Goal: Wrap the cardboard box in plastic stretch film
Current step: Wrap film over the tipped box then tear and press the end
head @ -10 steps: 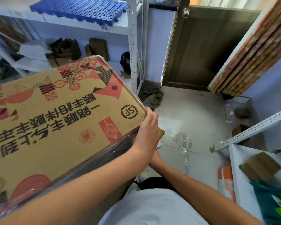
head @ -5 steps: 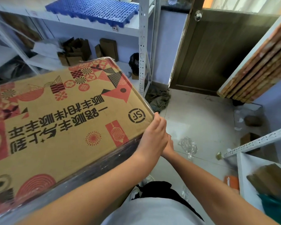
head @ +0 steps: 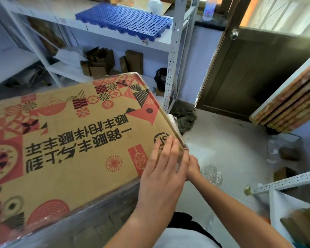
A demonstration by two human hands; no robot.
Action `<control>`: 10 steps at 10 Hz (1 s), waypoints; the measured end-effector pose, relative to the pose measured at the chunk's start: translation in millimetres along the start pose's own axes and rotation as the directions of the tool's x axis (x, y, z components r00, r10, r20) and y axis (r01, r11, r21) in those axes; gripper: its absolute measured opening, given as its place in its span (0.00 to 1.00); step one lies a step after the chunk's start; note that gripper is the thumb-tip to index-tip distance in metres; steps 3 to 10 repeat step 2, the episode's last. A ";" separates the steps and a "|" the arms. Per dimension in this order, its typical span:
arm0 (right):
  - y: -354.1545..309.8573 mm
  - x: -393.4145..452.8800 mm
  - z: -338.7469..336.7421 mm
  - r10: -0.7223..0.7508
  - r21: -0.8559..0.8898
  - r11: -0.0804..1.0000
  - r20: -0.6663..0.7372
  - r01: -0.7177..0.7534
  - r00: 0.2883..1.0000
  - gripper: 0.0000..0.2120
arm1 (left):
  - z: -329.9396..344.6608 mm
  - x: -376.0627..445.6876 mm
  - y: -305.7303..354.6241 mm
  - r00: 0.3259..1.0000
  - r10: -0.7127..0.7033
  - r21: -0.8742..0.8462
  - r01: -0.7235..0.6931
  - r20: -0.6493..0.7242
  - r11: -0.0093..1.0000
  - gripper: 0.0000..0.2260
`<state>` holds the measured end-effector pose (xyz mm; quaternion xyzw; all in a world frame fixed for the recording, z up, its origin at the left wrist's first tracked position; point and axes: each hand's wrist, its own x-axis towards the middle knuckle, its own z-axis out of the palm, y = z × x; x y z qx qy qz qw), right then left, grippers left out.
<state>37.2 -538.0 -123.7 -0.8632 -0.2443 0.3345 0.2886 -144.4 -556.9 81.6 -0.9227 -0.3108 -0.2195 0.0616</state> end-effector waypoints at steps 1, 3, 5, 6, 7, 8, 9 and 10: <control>-2.1 -17.4 -13.6 -0.001 0.167 0.986 -0.073 0.013 0.997 0.25 | -13.5 -31.3 -21.9 0.996 -0.088 -0.062 0.087 -0.016 0.994 0.20; -20.3 -37.5 -39.7 -0.057 0.319 0.944 -0.109 0.089 0.992 0.25 | -20.8 -71.5 -43.8 0.968 -0.220 -0.094 0.210 -0.120 0.973 0.13; -20.3 -37.5 -39.7 -0.057 0.319 0.944 -0.109 0.089 0.992 0.25 | -20.8 -71.5 -43.8 0.968 -0.220 -0.094 0.210 -0.120 0.973 0.13; -20.3 -37.5 -39.7 -0.057 0.319 0.944 -0.109 0.089 0.992 0.25 | -20.8 -71.5 -43.8 0.968 -0.220 -0.094 0.210 -0.120 0.973 0.13; -20.3 -37.5 -39.7 -0.057 0.319 0.944 -0.109 0.089 0.992 0.25 | -20.8 -71.5 -43.8 0.968 -0.220 -0.094 0.210 -0.120 0.973 0.13; -20.3 -37.5 -39.7 -0.057 0.319 0.944 -0.109 0.089 0.992 0.25 | -20.8 -71.5 -43.8 0.968 -0.220 -0.094 0.210 -0.120 0.973 0.13; -20.3 -37.5 -39.7 -0.057 0.319 0.944 -0.109 0.089 0.992 0.25 | -20.8 -71.5 -43.8 0.968 -0.220 -0.094 0.210 -0.120 0.973 0.13; -20.3 -37.5 -39.7 -0.057 0.319 0.944 -0.109 0.089 0.992 0.25 | -20.8 -71.5 -43.8 0.968 -0.220 -0.094 0.210 -0.120 0.973 0.13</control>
